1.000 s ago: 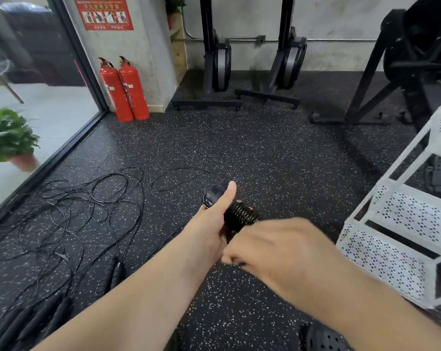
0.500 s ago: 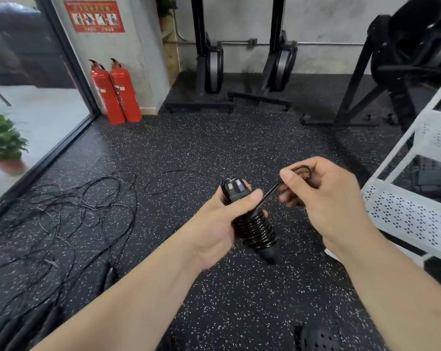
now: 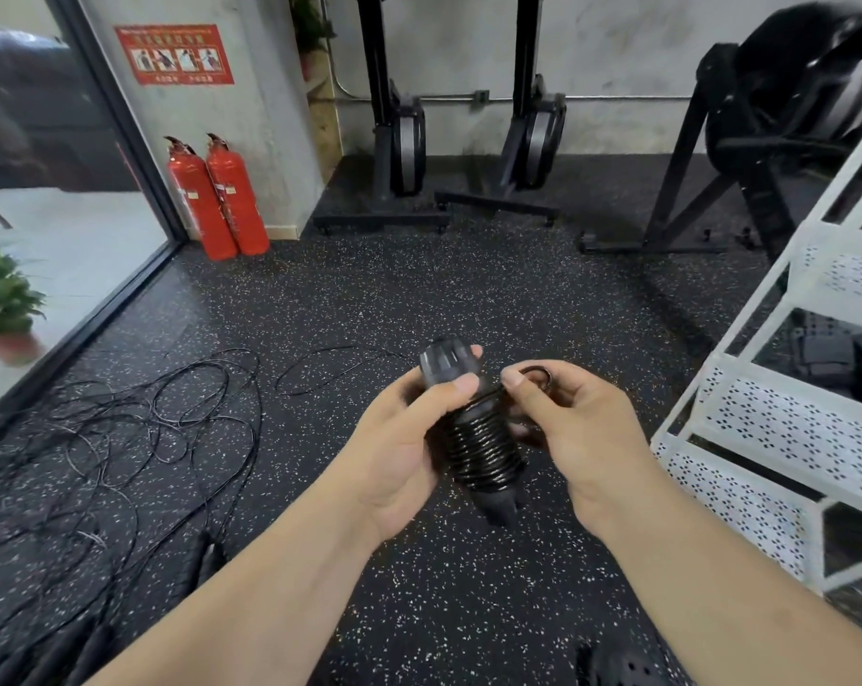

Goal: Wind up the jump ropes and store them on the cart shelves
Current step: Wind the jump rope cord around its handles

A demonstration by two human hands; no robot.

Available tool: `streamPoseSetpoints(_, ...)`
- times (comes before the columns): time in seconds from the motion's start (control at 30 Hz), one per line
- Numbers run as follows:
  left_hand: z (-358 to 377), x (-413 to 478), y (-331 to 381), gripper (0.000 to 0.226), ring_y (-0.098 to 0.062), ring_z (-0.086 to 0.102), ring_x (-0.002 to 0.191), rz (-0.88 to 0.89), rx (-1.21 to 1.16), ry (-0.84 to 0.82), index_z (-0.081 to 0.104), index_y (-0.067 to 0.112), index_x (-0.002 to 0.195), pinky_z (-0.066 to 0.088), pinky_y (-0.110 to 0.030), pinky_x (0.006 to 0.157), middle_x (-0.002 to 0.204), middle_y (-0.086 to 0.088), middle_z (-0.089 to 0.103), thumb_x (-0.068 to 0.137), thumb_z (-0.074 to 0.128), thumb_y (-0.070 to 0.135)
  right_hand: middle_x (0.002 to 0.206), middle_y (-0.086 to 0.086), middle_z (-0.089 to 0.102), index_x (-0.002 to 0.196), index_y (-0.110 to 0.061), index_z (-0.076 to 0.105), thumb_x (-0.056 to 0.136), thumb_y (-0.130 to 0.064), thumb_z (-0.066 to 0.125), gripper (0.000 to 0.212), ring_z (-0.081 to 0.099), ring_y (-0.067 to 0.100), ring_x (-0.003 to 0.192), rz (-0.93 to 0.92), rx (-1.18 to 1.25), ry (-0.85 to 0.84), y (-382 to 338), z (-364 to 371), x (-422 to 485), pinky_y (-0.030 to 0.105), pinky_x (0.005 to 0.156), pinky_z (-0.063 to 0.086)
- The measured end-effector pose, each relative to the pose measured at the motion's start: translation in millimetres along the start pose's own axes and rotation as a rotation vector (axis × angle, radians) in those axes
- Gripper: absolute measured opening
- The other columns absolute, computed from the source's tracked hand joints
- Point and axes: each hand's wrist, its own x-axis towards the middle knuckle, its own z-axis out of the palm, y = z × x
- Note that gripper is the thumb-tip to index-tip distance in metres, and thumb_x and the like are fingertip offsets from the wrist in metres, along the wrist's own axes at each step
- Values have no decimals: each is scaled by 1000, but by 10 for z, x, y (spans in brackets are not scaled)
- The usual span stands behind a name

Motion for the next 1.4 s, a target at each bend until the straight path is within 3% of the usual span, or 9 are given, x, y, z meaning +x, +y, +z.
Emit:
streamPoseSetpoints(0.1,-9,27,-6,53,-38,67,126,7,-26,53,60,6,145,57,-54,102,141,-23,67,100,74,29,101,13,78,100,-18,82,95,-21,79,8,73,18,88,20,66,-29,-10,2,-13,34,80,61)
streamPoseSetpoints(0.33,34,51,-46,47,-41,59,138,-27,-106,41,65,11,144,46,-60,116,144,-20,65,109,51,39,96,5,70,95,-16,80,84,-31,86,19,65,17,88,-10,188,-17,-44,45,-78,33,79,56)
streamPoseSetpoints(0.5,89,100,-157,38,-45,53,143,-27,-131,88,63,10,140,39,-62,122,144,-22,64,111,54,32,79,-7,68,97,-12,74,81,-13,90,23,62,8,73,-89,256,96,-78,95,-165,23,73,60)
streamPoseSetpoints(0.6,205,95,-174,42,-36,67,129,-59,-151,117,65,11,140,47,-54,116,136,-20,71,113,47,37,83,-4,72,95,-14,75,77,-14,94,26,59,9,73,-155,132,89,-80,133,-221,25,78,59)
streamPoseSetpoints(0.73,344,40,-166,71,-25,73,122,-109,-50,136,80,19,123,50,-48,112,129,-11,76,92,51,75,77,-6,71,88,-17,75,74,-16,96,25,60,6,70,-161,39,73,-56,209,-296,35,79,63)
streamPoseSetpoints(0.93,376,24,-192,72,-33,74,106,-71,-31,223,79,15,121,58,-54,97,122,-22,76,88,58,76,78,-5,72,93,-19,77,83,-21,90,17,62,8,70,-91,102,7,-104,153,-282,21,61,54)
streamPoseSetpoints(1.07,362,20,-177,61,-29,72,85,4,-24,228,82,19,110,61,-50,81,94,-15,76,89,59,71,81,3,74,96,-18,79,91,-18,83,7,67,13,73,-130,87,-29,-153,113,-273,24,68,58)
streamPoseSetpoints(1.23,347,-7,-168,62,-37,71,121,-20,45,136,79,23,125,51,-59,112,131,-24,72,102,43,68,93,-2,77,105,-27,77,83,-17,91,28,70,11,72,-140,30,49,-216,46,-221,21,61,53)
streamPoseSetpoints(1.4,304,10,-160,62,-40,70,123,-34,37,85,74,24,133,55,-59,103,133,-19,72,103,39,66,98,-10,78,101,-31,81,79,-27,93,25,71,7,84,-173,-99,34,-235,-28,-191,20,72,57)
